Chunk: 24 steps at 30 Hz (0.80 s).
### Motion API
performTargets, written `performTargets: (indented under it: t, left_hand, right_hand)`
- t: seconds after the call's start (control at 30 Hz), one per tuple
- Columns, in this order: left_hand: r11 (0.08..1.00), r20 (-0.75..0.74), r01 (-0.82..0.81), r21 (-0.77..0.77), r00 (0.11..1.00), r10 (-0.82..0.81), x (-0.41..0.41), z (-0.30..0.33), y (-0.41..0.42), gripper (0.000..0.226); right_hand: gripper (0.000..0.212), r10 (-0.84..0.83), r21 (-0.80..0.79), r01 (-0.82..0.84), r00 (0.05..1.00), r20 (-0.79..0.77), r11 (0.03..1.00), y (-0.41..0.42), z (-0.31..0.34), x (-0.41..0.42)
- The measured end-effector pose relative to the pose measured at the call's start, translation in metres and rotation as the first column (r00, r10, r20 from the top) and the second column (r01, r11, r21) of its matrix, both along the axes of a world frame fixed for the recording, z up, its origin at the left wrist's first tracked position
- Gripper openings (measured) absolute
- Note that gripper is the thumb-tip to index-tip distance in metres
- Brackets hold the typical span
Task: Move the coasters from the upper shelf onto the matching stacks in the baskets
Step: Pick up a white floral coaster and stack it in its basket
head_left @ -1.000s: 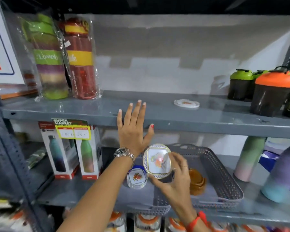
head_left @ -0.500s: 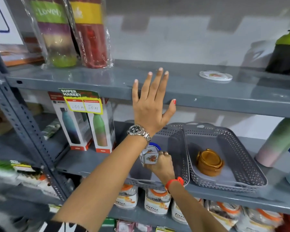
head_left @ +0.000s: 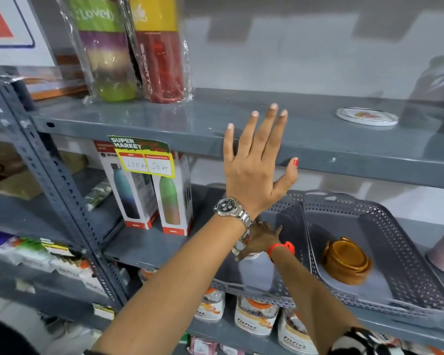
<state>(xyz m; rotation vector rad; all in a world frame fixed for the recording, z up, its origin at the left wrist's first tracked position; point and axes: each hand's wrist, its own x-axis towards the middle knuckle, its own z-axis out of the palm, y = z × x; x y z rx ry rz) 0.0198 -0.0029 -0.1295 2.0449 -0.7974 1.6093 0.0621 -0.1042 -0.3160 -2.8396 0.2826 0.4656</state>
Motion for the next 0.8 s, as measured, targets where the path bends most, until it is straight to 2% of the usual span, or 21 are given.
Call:
performTargets:
  t: [0.1, 0.17, 0.2, 0.27, 0.3, 0.33, 0.4, 0.47, 0.53, 0.6, 0.67, 0.73, 0.8]
  left_hand:
    - [1.000, 0.000, -0.003, 0.008, 1.000, 0.003, 0.000, 0.000, 0.000, 0.063]
    - [1.000, 0.005, -0.007, 0.013, 1.000, 0.007, 0.001, -0.001, 0.000, 0.063]
    - [1.000, 0.006, -0.005, 0.013, 1.000, 0.005, 0.002, -0.001, 0.000, 0.063]
    - [1.000, 0.005, 0.002, 0.007, 1.000, -0.002, 0.002, -0.002, -0.001, 0.062]
    - [1.000, 0.000, 0.002, 0.007, 1.000, -0.002, 0.002, -0.002, -0.001, 0.061]
    - [1.000, -0.003, 0.003, 0.004, 1.000, -0.003, 0.002, -0.002, -0.001, 0.060]
    - [1.000, -0.012, 0.008, -0.002, 1.000, -0.008, 0.001, -0.003, -0.001, 0.060]
    - [1.000, -0.012, 0.014, -0.009, 1.000, -0.014, 0.000, -0.002, 0.000, 0.059]
    - [1.000, -0.013, 0.011, -0.011, 1.000, -0.011, -0.001, -0.002, 0.000, 0.060]
    - [1.000, -0.017, 0.016, -0.013, 1.000, -0.016, -0.002, -0.002, 0.000, 0.060]
    - [1.000, -0.020, 0.014, -0.012, 1.000, -0.014, -0.002, -0.002, 0.002, 0.061]
    - [1.000, -0.017, 0.016, -0.008, 1.000, -0.016, -0.003, -0.001, 0.001, 0.061]
    - [1.000, -0.020, 0.009, -0.003, 1.000, -0.009, -0.003, -0.001, 0.001, 0.062]
  right_hand:
    - [0.124, -0.024, 0.054, 0.024, 1.000, 0.000, 0.998, -0.007, -0.008, 0.010]
    - [0.086, -0.042, 0.121, 0.044, 0.999, -0.016, 0.992, -0.007, -0.003, 0.006]
    - [0.076, -0.051, 0.129, 0.052, 0.999, -0.013, 0.990, -0.006, -0.004, 0.005]
    - [0.106, -0.037, 0.062, 0.035, 0.999, 0.037, 0.997, -0.004, -0.002, 0.002]
    - [0.115, -0.033, 0.031, 0.030, 0.994, 0.099, 0.999, 0.001, 0.005, -0.006]
    - [0.112, -0.024, 0.019, 0.020, 0.979, 0.204, 1.000, 0.003, 0.008, -0.010]
    - [0.080, -0.038, 0.006, 0.039, 0.897, 0.440, 0.999, 0.013, 0.028, -0.032]
    - [0.037, -0.086, 0.074, 0.047, 0.679, 0.729, 0.996, 0.024, 0.053, -0.059]
    - [0.010, -0.112, 0.136, -0.032, 0.398, 0.911, 0.990, 0.030, 0.075, -0.087]
    - [0.013, -0.081, 0.095, -0.135, 0.111, 0.991, 0.986, 0.027, 0.097, -0.112]
    - [0.022, -0.059, 0.039, -0.210, -0.090, 0.994, 0.977, 0.022, 0.127, -0.136]
    - [0.026, -0.021, -0.022, -0.174, -0.240, 0.971, 0.984, 0.013, 0.165, -0.157]
    - [0.024, 0.013, -0.038, -0.072, -0.328, 0.945, 0.997, 0.004, 0.201, -0.169]
